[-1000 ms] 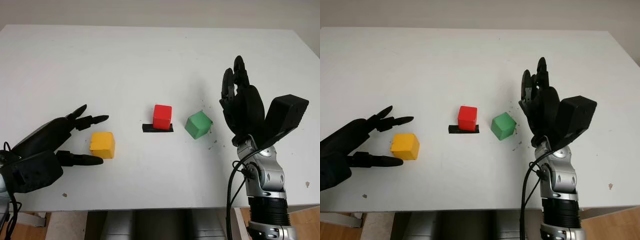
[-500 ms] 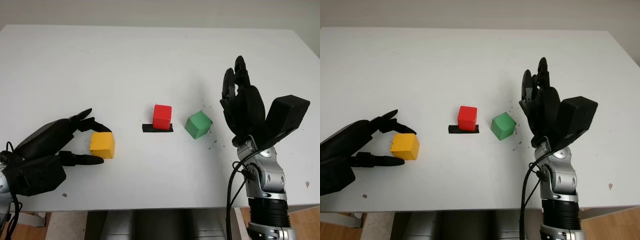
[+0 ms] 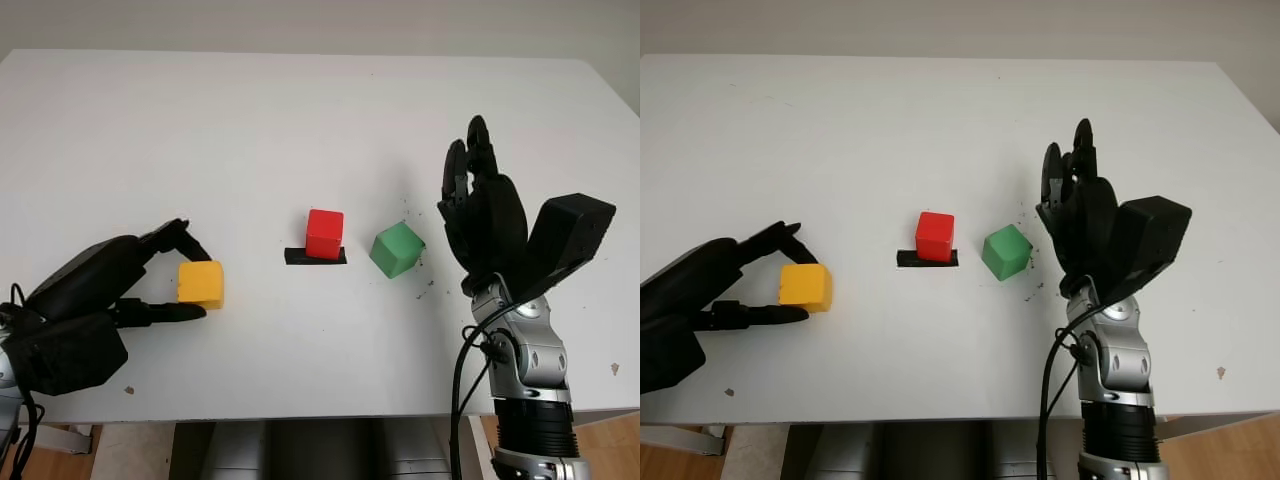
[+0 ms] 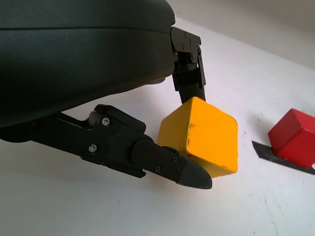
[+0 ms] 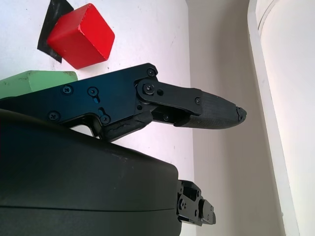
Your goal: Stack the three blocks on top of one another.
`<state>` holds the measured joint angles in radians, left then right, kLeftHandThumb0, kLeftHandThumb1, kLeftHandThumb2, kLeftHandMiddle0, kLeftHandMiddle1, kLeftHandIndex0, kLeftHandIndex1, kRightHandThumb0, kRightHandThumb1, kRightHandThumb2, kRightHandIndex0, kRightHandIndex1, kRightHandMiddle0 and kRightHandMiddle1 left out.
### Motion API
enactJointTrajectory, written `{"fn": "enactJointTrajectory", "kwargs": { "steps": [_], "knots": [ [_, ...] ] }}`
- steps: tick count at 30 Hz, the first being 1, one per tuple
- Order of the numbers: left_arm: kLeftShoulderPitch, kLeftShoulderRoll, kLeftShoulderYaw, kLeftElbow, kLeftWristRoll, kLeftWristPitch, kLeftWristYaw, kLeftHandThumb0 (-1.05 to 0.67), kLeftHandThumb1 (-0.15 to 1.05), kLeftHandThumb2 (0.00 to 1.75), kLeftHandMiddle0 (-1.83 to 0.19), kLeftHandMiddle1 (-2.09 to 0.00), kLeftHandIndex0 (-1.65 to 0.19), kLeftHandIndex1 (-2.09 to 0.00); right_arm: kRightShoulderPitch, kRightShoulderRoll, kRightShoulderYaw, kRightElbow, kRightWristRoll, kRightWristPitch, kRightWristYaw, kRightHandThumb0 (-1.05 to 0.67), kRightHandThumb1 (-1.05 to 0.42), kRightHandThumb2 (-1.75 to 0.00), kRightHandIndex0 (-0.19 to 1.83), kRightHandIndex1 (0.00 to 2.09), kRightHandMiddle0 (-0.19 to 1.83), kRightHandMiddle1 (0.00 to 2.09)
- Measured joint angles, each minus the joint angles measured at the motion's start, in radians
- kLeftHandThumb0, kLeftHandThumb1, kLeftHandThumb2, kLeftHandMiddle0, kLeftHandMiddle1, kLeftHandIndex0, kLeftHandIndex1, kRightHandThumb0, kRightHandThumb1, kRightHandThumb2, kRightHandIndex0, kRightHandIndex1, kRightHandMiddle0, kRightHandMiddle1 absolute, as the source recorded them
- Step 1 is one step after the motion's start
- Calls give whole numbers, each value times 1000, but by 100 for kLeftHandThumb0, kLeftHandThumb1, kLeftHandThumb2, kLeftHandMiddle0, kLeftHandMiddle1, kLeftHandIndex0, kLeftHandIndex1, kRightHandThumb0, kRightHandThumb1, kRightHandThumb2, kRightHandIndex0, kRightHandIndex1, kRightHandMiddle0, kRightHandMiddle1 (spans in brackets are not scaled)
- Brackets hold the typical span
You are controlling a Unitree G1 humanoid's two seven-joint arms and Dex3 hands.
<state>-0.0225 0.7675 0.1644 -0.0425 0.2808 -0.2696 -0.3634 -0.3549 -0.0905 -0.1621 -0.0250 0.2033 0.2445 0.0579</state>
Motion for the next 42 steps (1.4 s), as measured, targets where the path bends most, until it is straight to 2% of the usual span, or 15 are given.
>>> {"fn": "enactJointTrajectory", "kwargs": {
  "steps": [5, 9, 14, 17, 19, 21, 27, 32, 36, 42],
  "knots": [
    [-7, 0, 1, -4, -1, 11, 15, -45, 105, 11, -23, -6, 0, -189, 0, 1, 0, 0, -1, -2, 0, -66, -105, -61, -19, 0, -19, 0],
    [-49, 3, 4, -34, -23, 60, -22, -46, 105, 13, -20, -5, 2, -189, 1, 3, 0, 1, -1, -8, 2, -65, -105, -61, -19, 0, -19, 0],
    [-185, 27, 1, -88, -65, 187, -103, -45, 105, 9, -18, -5, -7, -186, 1, 18, 1, 3, -2, -9, -16, -65, -105, -59, -19, 0, -19, 0],
    [-271, 27, -12, -102, -83, 220, -125, -45, 105, 7, -19, -5, -12, -183, 2, 30, 5, 3, -2, -9, -27, -65, -105, -58, -19, 0, -19, 0],
    [-319, 24, -31, -106, -93, 243, -135, -42, 104, 6, -21, -6, -17, -171, 2, 35, 9, 3, -2, -9, -31, -64, -105, -59, -19, 0, -19, 0],
    [-354, 3, -41, -112, -118, 275, -140, -40, 103, 5, -23, -6, -22, -165, 3, 36, 11, 4, -4, -9, -33, -64, -105, -59, -19, 0, -19, 0],
    [-440, -109, -78, -110, -221, 385, -145, -42, 103, 5, -23, -6, -24, -176, 4, 36, 15, 7, -12, -9, -37, -65, -105, -59, -19, 0, -19, 0],
    [-476, -185, -106, -81, -271, 433, -143, -42, 102, 5, -22, -5, -28, -165, 4, 35, 15, 18, -14, -9, -32, -65, -105, -61, -19, 0, -19, 0],
    [-510, -219, -137, -49, -249, 439, -108, -45, 102, 5, -17, -3, -30, -161, 3, 30, 15, 22, -14, -10, -19, -66, -105, -61, -19, 0, -19, 0],
    [-549, -296, -203, 41, -196, 421, -58, -46, 101, 5, -14, -4, -32, -172, 3, 31, 17, 26, -15, -12, -21, -65, -105, -60, -19, 0, -19, 0]
  ]
}}
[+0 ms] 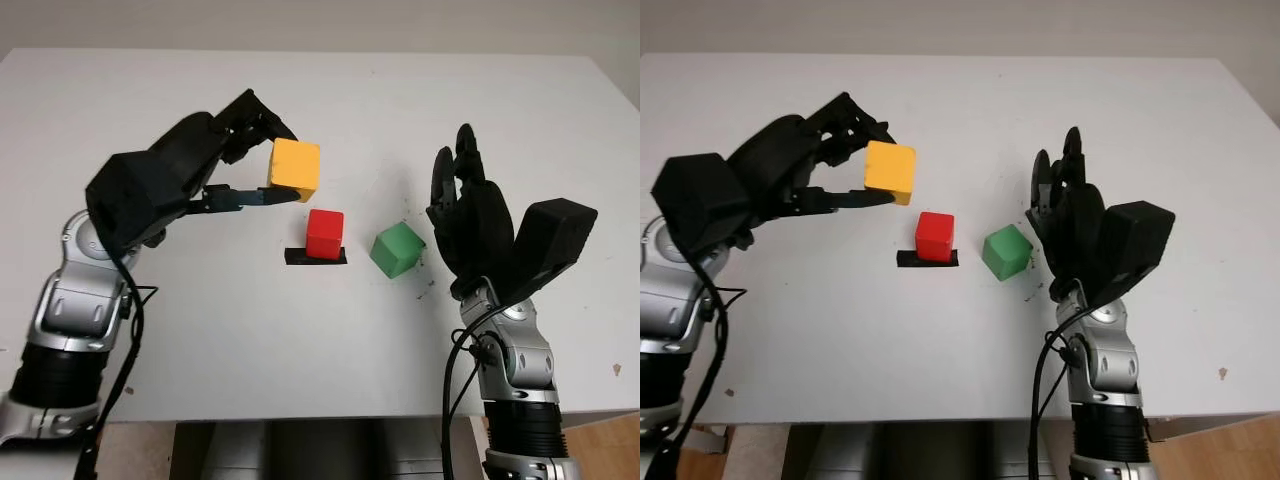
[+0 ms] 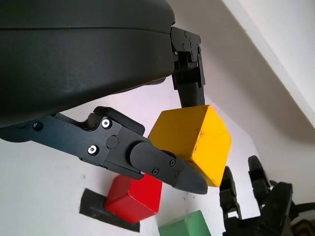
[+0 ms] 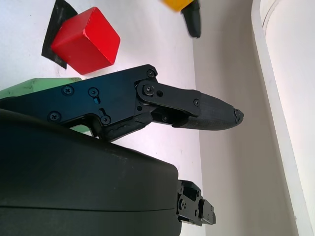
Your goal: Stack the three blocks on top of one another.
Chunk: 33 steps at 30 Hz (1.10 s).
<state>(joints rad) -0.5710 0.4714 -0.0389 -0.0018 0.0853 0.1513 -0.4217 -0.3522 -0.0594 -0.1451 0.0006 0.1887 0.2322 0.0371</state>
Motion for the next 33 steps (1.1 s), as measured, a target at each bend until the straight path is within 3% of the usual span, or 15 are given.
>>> {"fn": "enactJointTrajectory", "kwargs": {
  "steps": [8, 22, 33],
  "knots": [
    [-27, -68, -32, 88, -1, -18, 1, -49, 100, 5, -15, -5, -33, -177, 0, 1, -3, 0, 0, 0, -9, -65, -105, -59, -19, 0, -19, 0],
    [-54, -70, -94, 165, 85, -100, 8, -46, 101, 5, -13, -5, -28, -182, 0, 5, -1, 0, -1, 0, -15, -65, -105, -59, -19, 0, -19, 0],
    [-53, -69, -106, 172, 144, -99, 17, -42, 101, 5, -13, -5, -25, -177, 0, 5, 0, 0, -1, 0, -10, -65, -105, -60, -19, 0, -19, 0]
  ]
}}
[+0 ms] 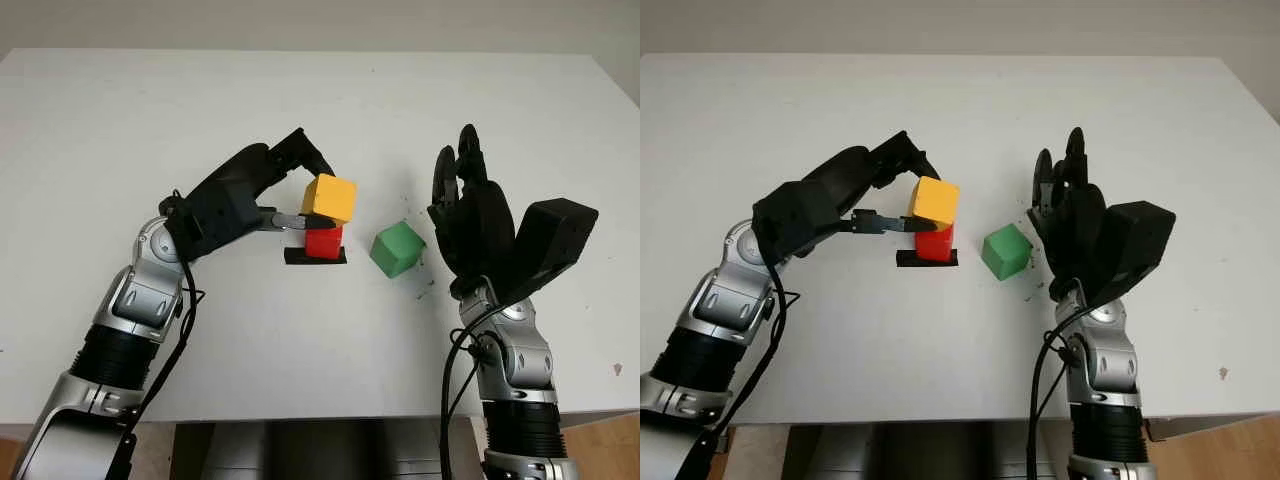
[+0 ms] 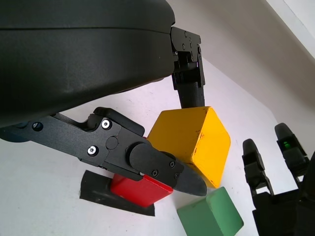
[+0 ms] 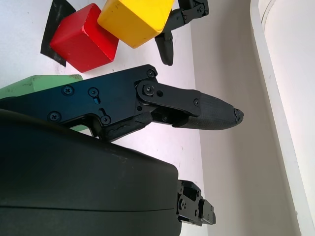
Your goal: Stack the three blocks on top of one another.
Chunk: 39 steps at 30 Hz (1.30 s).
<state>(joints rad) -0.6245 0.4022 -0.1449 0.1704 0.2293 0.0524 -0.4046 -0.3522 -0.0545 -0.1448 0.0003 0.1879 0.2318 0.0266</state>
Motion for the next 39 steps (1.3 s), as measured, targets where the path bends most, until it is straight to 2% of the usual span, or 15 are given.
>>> {"fn": "enactJointTrajectory", "kwargs": {
  "steps": [15, 31, 39],
  "knots": [
    [0, -11, -7, 30, 20, -1, 16, -42, 100, 5, -14, -5, -23, -174, 4, 2, -1, -2, 1, 0, -9, -65, -105, -58, -19, 0, -19, 0],
    [-23, -70, 1, 164, -35, -26, 45, -45, 100, 5, -15, -6, -26, -181, 11, 7, -5, -13, 2, -2, -29, -65, -105, -57, -19, 0, -19, 0],
    [-35, -75, 0, 186, -24, -14, 55, -46, 101, 6, -13, -5, -24, -182, 17, 11, -5, -34, 2, 9, -43, -65, -105, -55, -19, 0, -19, 1]
  ]
}}
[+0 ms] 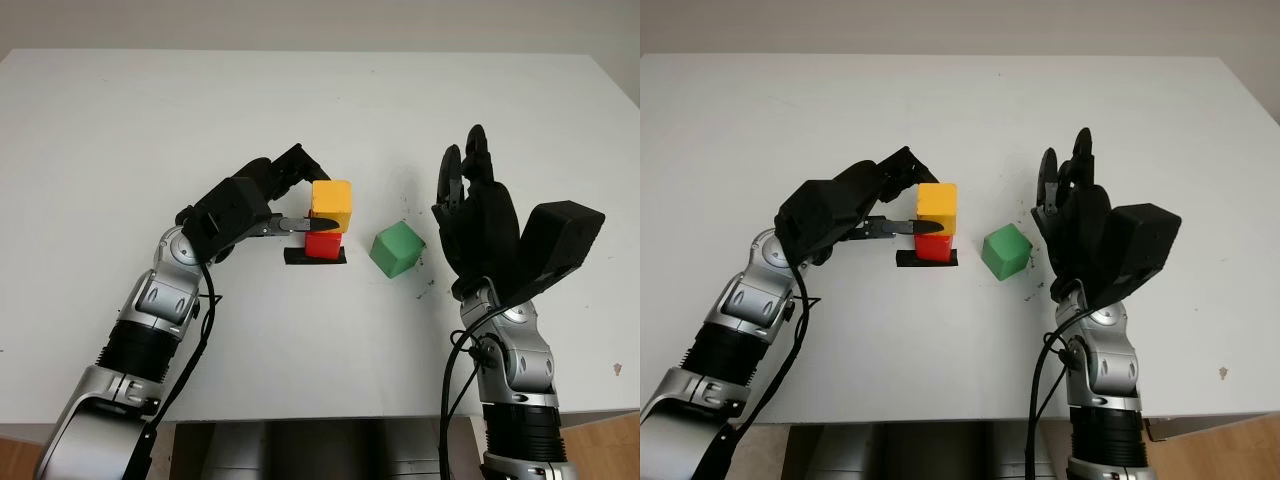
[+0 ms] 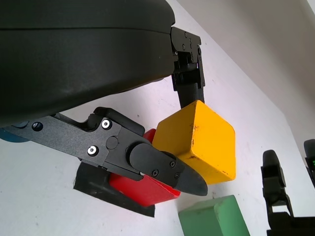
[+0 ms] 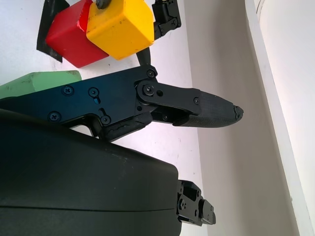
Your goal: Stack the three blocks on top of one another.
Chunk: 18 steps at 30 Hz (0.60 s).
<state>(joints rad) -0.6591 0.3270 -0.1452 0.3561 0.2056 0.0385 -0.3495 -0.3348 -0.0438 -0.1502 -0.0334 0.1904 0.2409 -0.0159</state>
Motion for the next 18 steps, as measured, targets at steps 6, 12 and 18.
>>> {"fn": "enactJointTrajectory", "kwargs": {
  "steps": [6, 12, 18],
  "knots": [
    [-1, 2, -2, 4, 27, -4, 13, -46, 102, 6, -12, -5, -20, -186, 3, 0, -3, 0, 9, 0, 6, -65, -105, -54, -19, 0, -19, 2],
    [-1, 3, -1, 2, 27, 11, 6, -42, 103, 6, -10, -5, -15, -189, 3, 0, -5, 0, 16, -3, 10, -65, -105, -54, -19, 0, -19, 0],
    [-1, 3, -1, -3, 15, 17, -9, -41, 103, 6, -10, -5, -14, -191, 3, 0, -6, 0, 15, -3, 10, -66, -105, -54, -19, 0, -19, 1]
  ]
}}
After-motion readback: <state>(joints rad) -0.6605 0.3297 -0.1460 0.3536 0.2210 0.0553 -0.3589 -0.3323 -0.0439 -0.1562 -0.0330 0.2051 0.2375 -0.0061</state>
